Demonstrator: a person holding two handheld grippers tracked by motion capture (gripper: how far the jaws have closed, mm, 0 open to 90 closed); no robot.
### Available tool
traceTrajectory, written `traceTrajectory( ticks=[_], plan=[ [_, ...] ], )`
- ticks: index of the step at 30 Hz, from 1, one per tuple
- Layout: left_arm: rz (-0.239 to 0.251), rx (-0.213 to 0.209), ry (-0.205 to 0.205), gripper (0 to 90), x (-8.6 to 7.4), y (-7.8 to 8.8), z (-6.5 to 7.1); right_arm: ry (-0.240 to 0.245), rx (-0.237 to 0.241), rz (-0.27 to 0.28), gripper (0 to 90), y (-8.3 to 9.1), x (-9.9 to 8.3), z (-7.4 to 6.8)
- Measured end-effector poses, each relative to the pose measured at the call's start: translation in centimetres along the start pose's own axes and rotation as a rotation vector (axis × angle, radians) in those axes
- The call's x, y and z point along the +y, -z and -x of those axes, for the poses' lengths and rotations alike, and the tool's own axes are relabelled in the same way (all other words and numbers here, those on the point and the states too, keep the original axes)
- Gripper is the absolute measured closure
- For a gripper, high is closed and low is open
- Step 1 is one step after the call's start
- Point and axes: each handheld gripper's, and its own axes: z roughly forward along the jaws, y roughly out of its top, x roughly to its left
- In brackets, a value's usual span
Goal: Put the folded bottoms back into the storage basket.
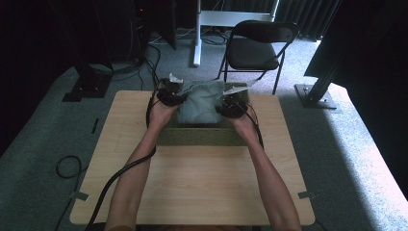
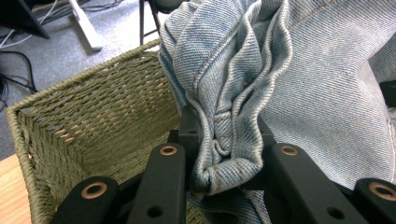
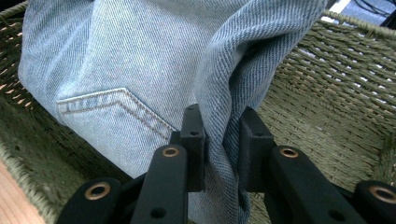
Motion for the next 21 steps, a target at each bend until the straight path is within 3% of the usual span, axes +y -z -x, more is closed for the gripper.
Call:
traceTrajectory(
  ticks=[11, 14, 15, 16, 18, 21],
  plan=[
    [-0.047, 0.007, -0.006, 75.6, -0.2, -1.3, 0.3, -0.020, 0.003, -0.051, 75.6, -0.9, -0.4, 0.5],
    [-0.077, 0.002, 0.002, 74.9, -0.3, -1.8, 0.1, -0.028, 0.007, -0.067, 75.5, -1.1, -0.4, 0.6],
    [-0.110, -0.003, 0.009, 73.6, -0.3, -2.1, -0.1, -0.036, 0.009, -0.078, 75.3, -1.2, -0.3, 0.7],
    [-0.148, 0.006, 0.017, 70.5, -0.3, -2.5, -0.2, -0.049, 0.001, -0.101, 74.1, -1.4, -0.2, 0.8],
    [-0.192, 0.091, -0.005, 61.2, -0.4, -2.9, -0.3, -0.072, -0.032, -0.146, 66.5, -1.8, 0.0, 1.0],
    [-0.230, 0.167, -0.006, 55.9, -0.6, -3.1, -0.7, -0.075, -0.130, -0.162, 62.4, -1.9, 0.2, 0.9]
  ],
)
